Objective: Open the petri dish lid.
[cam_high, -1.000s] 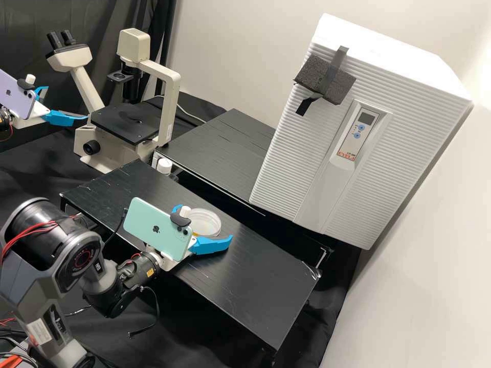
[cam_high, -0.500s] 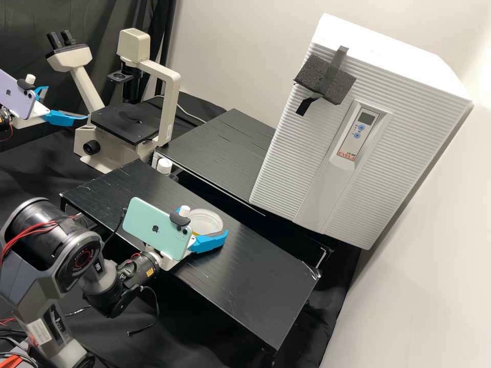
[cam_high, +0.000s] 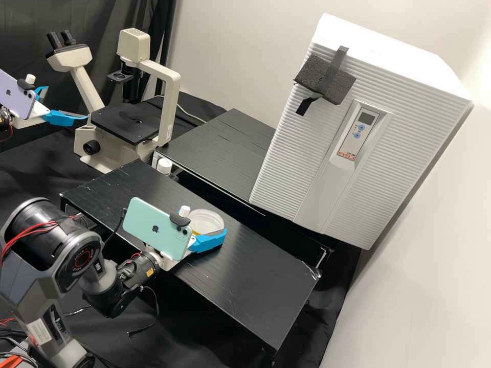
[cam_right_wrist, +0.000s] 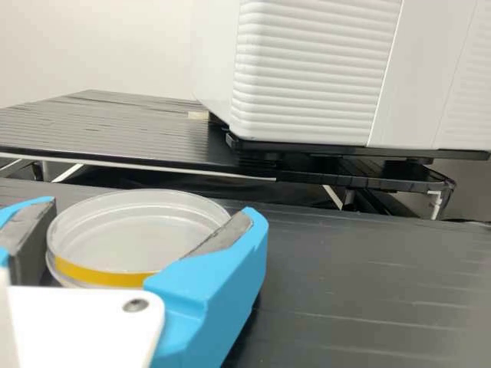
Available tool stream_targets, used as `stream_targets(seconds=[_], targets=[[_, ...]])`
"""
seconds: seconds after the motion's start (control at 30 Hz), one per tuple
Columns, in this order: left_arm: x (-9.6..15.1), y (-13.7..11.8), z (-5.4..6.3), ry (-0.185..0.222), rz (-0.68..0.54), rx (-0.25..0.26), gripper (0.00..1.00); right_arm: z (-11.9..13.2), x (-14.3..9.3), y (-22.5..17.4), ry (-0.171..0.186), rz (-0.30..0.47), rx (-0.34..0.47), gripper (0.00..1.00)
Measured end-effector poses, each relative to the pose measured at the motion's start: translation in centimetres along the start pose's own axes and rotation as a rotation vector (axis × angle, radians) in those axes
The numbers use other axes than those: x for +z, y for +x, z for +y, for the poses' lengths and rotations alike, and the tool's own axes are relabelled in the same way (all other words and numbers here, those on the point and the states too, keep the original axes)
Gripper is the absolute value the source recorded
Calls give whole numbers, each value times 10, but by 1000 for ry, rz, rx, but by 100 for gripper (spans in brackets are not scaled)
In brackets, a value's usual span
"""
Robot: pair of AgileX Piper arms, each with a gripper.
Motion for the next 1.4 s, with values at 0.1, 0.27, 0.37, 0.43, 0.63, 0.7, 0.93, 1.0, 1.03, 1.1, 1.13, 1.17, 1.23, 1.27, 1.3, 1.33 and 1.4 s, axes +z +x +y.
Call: stream_targets(seconds=[0.1,0.27,0.37,0.43,0.63,0.7,0.93,1.0,1.03,1.1,1.13,1.17,1.23,1.27,1.3,1.33,1.4], targets=[[0,0,0,0,0,0,100,1,1,0,-1,-3,3,0],[0,0,0,0,0,0,100,5,1,-1,21,-1,20,0],[0,0,0,0,0,0,100,9,0,-2,32,12,35,0],[0,0,0,0,0,0,100,14,0,-4,41,16,55,0],[0,0,0,0,0,0,100,21,-1,-7,59,40,76,0],[0,0,0,0,0,0,100,22,0,-7,63,40,78,0],[0,0,0,0,0,0,100,20,-2,-8,64,49,69,0],[0,0,0,0,0,0,100,16,-5,-8,66,67,48,0],[0,0,0,0,0,0,100,14,-6,-9,67,72,36,0],[0,0,0,0,0,0,100,11,-8,-10,68,81,22,0],[0,0,0,0,0,0,100,9,-8,-11,69,83,11,0],[0,0,0,0,0,0,100,7,-8,-11,68,84,0,0],[0,0,0,0,0,0,100,5,-9,-11,64,85,-12,0],[0,0,0,0,0,0,100,4,-9,-10,65,86,-17,0],[0,0,0,0,0,0,100,3,-9,-10,66,85,-23,0],[0,0,0,0,0,0,100,2,-9,-10,66,83,-29,0],[0,0,0,0,0,0,100,-1,-7,-9,66,74,-43,0]])
